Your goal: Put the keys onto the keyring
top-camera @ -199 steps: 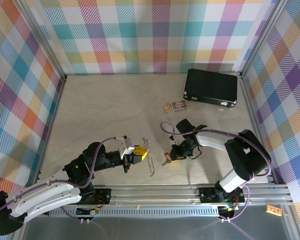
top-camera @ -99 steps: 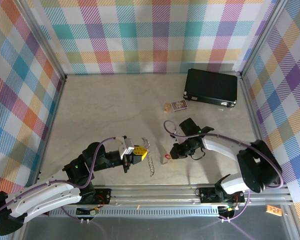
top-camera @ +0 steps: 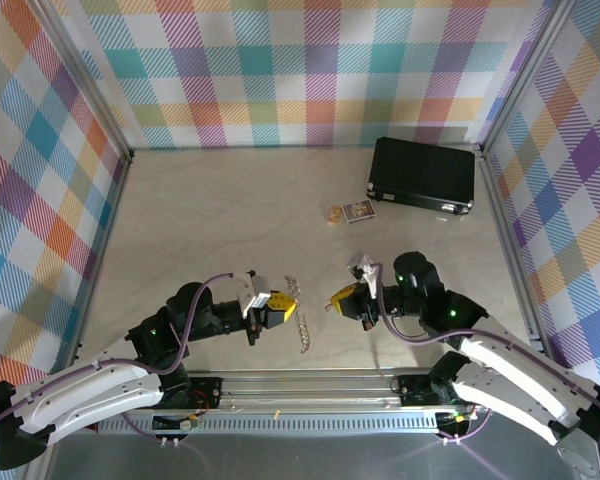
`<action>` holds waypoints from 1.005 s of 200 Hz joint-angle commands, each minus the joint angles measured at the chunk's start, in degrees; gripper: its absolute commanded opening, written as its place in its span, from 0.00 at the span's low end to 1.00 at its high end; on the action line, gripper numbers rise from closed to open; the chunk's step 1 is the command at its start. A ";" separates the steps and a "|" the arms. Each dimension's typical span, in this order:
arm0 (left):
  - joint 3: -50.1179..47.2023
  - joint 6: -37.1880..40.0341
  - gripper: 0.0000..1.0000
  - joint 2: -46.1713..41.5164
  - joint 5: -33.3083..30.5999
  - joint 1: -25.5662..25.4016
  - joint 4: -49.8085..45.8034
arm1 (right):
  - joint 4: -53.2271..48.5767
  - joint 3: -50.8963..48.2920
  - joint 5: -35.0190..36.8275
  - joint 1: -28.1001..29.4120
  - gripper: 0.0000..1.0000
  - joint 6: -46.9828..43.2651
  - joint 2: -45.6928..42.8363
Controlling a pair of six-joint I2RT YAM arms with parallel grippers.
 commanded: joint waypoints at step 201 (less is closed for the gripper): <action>7.37 -1.04 0.00 -2.46 10.29 -0.62 0.56 | 36.91 -0.17 -1.00 15.57 0.00 -6.11 0.21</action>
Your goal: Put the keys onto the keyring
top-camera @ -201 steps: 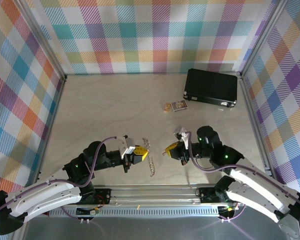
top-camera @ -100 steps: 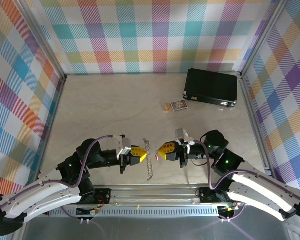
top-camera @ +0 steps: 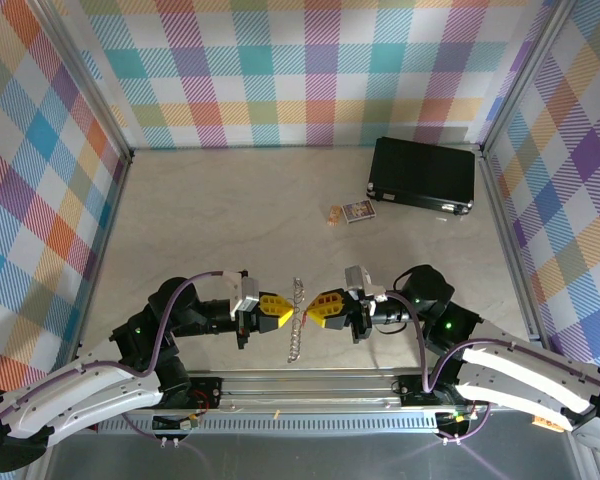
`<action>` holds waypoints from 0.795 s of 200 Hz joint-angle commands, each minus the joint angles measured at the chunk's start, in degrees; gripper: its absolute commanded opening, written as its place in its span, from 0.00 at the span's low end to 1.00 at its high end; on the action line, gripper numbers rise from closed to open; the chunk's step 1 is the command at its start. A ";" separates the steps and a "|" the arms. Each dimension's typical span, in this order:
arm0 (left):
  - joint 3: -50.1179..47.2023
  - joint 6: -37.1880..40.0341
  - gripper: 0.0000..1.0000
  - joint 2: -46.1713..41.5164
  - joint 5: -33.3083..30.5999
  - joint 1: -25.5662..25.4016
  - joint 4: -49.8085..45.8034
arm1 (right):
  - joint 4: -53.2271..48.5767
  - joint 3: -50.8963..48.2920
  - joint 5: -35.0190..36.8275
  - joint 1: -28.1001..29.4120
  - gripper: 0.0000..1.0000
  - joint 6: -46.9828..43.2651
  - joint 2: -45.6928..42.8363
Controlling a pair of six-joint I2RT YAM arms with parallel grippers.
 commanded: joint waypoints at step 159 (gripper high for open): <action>0.38 -0.82 0.00 -0.32 3.84 -0.62 6.85 | 4.92 -0.49 5.65 2.12 0.00 0.04 0.26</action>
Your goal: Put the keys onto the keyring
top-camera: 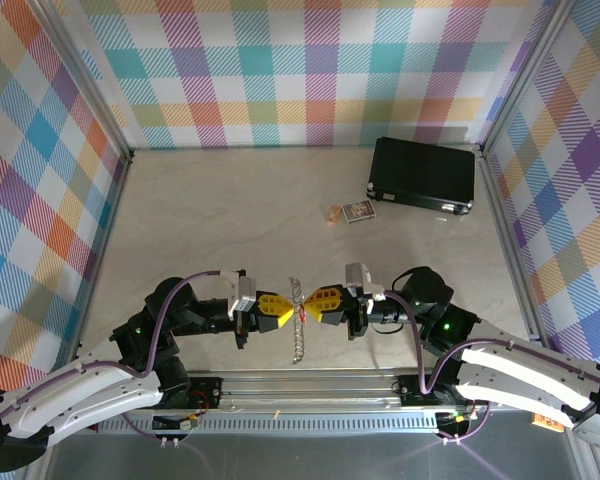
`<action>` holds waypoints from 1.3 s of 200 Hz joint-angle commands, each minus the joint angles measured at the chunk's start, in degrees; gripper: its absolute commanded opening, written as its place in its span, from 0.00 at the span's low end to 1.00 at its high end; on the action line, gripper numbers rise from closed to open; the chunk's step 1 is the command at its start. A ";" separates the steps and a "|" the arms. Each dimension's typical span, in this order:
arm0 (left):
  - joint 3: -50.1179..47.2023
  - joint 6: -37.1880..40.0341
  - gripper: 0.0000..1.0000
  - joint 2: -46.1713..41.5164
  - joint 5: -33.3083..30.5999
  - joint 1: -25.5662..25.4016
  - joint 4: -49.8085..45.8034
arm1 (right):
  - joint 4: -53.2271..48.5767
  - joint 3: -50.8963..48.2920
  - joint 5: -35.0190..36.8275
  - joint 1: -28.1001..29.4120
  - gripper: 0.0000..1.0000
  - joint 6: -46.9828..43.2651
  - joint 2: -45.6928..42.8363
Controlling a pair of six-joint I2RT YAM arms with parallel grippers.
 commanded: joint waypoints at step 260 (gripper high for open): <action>0.13 1.84 0.00 -0.27 1.05 -0.62 1.61 | 2.33 -0.01 -0.18 2.03 0.00 1.20 -0.38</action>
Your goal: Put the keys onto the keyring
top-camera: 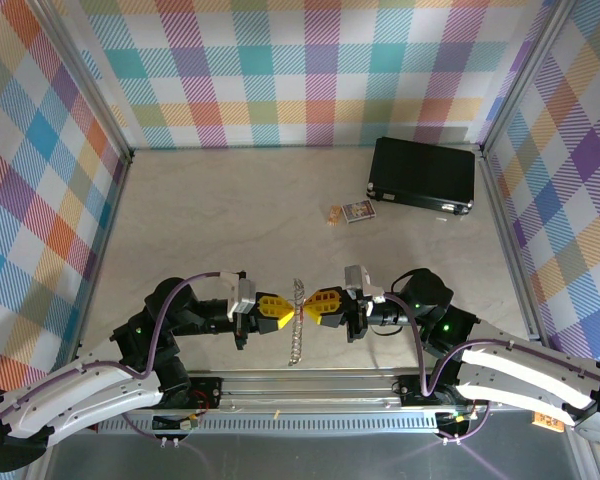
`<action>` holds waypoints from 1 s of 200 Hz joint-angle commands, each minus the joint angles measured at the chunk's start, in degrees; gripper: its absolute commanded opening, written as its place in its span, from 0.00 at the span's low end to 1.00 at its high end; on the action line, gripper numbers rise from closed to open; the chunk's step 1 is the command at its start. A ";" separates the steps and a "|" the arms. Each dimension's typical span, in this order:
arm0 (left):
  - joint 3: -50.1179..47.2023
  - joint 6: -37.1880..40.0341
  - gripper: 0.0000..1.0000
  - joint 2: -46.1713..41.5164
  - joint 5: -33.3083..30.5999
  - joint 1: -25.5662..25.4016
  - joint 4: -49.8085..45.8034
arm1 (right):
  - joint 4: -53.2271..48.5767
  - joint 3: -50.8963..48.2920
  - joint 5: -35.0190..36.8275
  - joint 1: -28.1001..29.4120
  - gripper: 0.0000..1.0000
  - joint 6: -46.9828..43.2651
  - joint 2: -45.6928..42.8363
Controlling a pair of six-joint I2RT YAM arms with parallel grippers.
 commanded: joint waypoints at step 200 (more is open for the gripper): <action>-0.51 0.92 0.00 -0.82 0.51 -0.58 1.15 | 3.87 -1.50 0.50 0.67 0.00 1.30 -0.63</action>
